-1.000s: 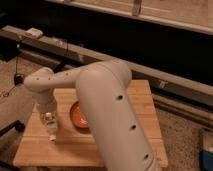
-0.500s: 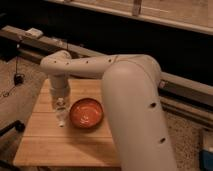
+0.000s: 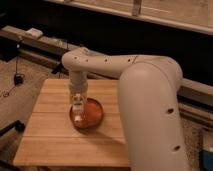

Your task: Place the bottle in the ceramic bowl

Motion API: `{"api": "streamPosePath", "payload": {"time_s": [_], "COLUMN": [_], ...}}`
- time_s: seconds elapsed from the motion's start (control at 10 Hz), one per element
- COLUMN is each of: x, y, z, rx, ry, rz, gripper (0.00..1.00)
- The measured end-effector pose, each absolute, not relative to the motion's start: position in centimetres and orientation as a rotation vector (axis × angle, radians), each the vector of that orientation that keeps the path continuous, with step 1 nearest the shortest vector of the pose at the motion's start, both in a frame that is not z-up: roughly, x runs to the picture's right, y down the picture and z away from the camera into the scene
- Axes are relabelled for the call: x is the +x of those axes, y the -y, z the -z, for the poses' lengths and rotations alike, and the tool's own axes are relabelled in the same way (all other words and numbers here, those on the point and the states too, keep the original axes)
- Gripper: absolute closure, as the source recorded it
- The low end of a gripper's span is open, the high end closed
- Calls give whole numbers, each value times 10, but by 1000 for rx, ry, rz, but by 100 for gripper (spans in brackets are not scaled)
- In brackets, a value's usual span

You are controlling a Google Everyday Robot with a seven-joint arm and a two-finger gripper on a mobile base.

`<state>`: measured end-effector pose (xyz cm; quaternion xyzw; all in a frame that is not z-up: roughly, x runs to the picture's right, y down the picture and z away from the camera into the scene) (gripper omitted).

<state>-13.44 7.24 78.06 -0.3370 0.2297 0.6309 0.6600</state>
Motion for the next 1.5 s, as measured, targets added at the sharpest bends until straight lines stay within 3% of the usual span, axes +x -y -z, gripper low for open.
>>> {"api": "streamPosePath", "payload": {"time_s": [0.5, 1.5], "x": [-116, -115], "y": [-90, -85], "z": [-795, -799], "rx": [-748, -714], "ry": [-543, -537], "rz": [-1489, -1486], "gripper": [22, 20]}}
